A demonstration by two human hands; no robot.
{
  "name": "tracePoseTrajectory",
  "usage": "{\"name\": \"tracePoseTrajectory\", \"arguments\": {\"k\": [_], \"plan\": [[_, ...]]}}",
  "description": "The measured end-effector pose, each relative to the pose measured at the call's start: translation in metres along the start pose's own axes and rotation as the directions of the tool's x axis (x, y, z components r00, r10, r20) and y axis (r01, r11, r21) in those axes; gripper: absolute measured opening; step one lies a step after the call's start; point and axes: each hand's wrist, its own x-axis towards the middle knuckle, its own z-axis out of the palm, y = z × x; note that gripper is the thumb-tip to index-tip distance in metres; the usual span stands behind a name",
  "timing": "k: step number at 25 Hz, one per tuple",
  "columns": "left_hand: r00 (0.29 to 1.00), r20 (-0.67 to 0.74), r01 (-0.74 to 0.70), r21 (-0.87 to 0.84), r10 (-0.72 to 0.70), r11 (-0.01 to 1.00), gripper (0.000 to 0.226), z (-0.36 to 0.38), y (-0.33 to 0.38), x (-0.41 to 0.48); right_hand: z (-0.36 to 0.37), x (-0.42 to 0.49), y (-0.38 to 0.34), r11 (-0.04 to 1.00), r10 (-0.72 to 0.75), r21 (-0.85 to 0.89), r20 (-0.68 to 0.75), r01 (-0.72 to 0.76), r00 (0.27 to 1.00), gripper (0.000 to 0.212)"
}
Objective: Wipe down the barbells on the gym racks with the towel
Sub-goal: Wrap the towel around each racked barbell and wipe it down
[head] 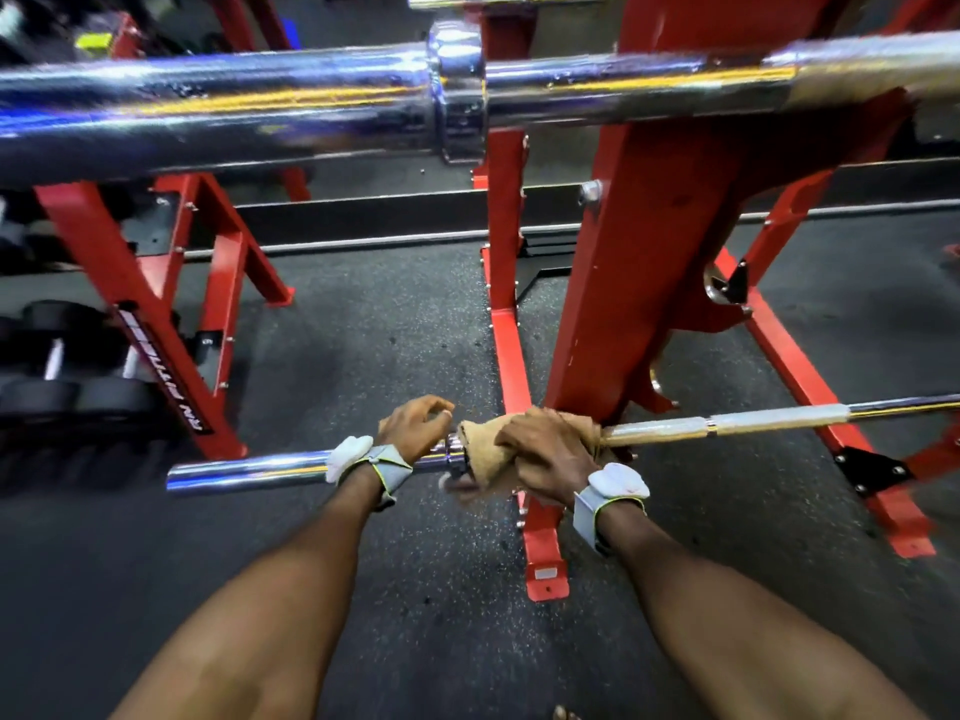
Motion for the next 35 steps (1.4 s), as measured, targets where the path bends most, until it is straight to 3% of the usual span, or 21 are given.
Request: {"name": "tracePoseTrajectory", "arguments": {"k": [2, 6, 8, 9, 10, 12, 13, 14, 16, 18, 22, 24, 27, 29, 32, 33, 35], "plan": [[0.999, -0.050, 0.006, -0.028, -0.007, 1.000, 0.024, -0.010, -0.011, -0.006, 0.003, 0.001, -0.019, 0.999, -0.032, 0.026, 0.004, 0.032, 0.999, 0.035], [0.986, -0.169, -0.001, -0.084, -0.013, 0.996, 0.016, -0.030, -0.032, -0.008, -0.004, 0.021, -0.045, 0.996, -0.073, 0.051, -0.093, 0.078, 0.993, 0.037], [0.972, -0.233, -0.012, -0.082, -0.008, 0.997, 0.016, -0.040, -0.046, -0.006, 0.008, 0.052, -0.050, 0.999, 0.033, 0.044, -0.142, -0.027, 0.989, 0.041], [0.967, -0.255, -0.013, -0.061, -0.003, 0.998, 0.018, -0.043, -0.054, -0.006, 0.015, 0.066, -0.052, 0.988, 0.153, 0.051, -0.127, -0.148, 0.980, 0.044], [0.963, -0.268, -0.014, -0.038, 0.003, 0.999, 0.019, -0.043, -0.059, -0.006, 0.024, 0.077, -0.054, 0.961, 0.270, 0.079, -0.050, -0.266, 0.962, 0.049], [0.969, -0.244, -0.019, 0.032, 0.026, 0.999, 0.022, -0.046, -0.084, -0.005, 0.050, 0.094, -0.072, 0.885, 0.429, 0.057, 0.284, -0.462, 0.857, 0.061], [0.975, -0.218, -0.020, 0.078, 0.037, 0.997, 0.028, -0.045, -0.093, -0.006, 0.062, 0.096, -0.083, 0.879, 0.460, -0.077, 0.390, -0.470, 0.797, 0.066], [0.981, -0.190, -0.023, 0.131, 0.048, 0.991, 0.038, -0.044, -0.102, -0.007, 0.074, 0.095, -0.094, 0.881, 0.472, -0.242, 0.392, -0.407, 0.790, 0.068], [0.984, -0.168, -0.024, 0.199, 0.058, 0.980, 0.048, -0.042, -0.119, -0.006, 0.085, 0.097, -0.120, 0.860, 0.461, -0.396, 0.331, -0.322, 0.823, 0.073], [0.984, -0.173, 0.008, 0.228, 0.033, 0.974, 0.049, -0.038, -0.129, -0.004, 0.091, 0.100, -0.129, 0.871, 0.423, -0.389, 0.280, -0.301, 0.862, 0.073], [0.979, -0.197, -0.003, 0.269, 0.059, 0.963, 0.045, -0.030, -0.131, -0.002, 0.085, 0.074, -0.085, 0.919, 0.198, -0.366, 0.116, -0.144, 0.973, 0.071], [0.982, -0.180, -0.006, 0.270, 0.056, 0.963, 0.039, -0.030, -0.129, -0.002, 0.087, 0.064, -0.071, 0.922, 0.233, -0.334, 0.072, -0.197, 0.970, 0.069], [0.978, -0.196, -0.018, 0.275, 0.075, 0.961, 0.044, -0.029, -0.128, 0.000, 0.111, 0.082, -0.110, 0.820, 0.417, -0.451, 0.049, -0.353, 0.907, 0.059], [0.978, -0.196, -0.020, 0.274, 0.077, 0.961, 0.045, -0.028, -0.130, 0.001, 0.126, 0.090, -0.131, 0.849, 0.386, -0.402, 0.028, -0.343, 0.922, 0.059], [0.974, -0.209, -0.033, 0.246, 0.087, 0.969, 0.045, -0.029, -0.132, 0.000, 0.105, 0.082, -0.097, 0.901, 0.193, -0.413, 0.112, -0.131, 0.975, 0.070], [0.974, -0.211, -0.030, 0.232, 0.080, 0.972, 0.045, -0.030, -0.131, 0.000, 0.094, 0.078, -0.085, 0.905, 0.190, -0.408, 0.128, -0.123, 0.973, 0.071], [0.977, -0.207, -0.014, 0.213, 0.059, 0.977, 0.044, -0.030, -0.130, -0.001, 0.093, 0.075, -0.088, 0.872, 0.331, -0.409, 0.086, -0.270, 0.940, 0.064]]}}
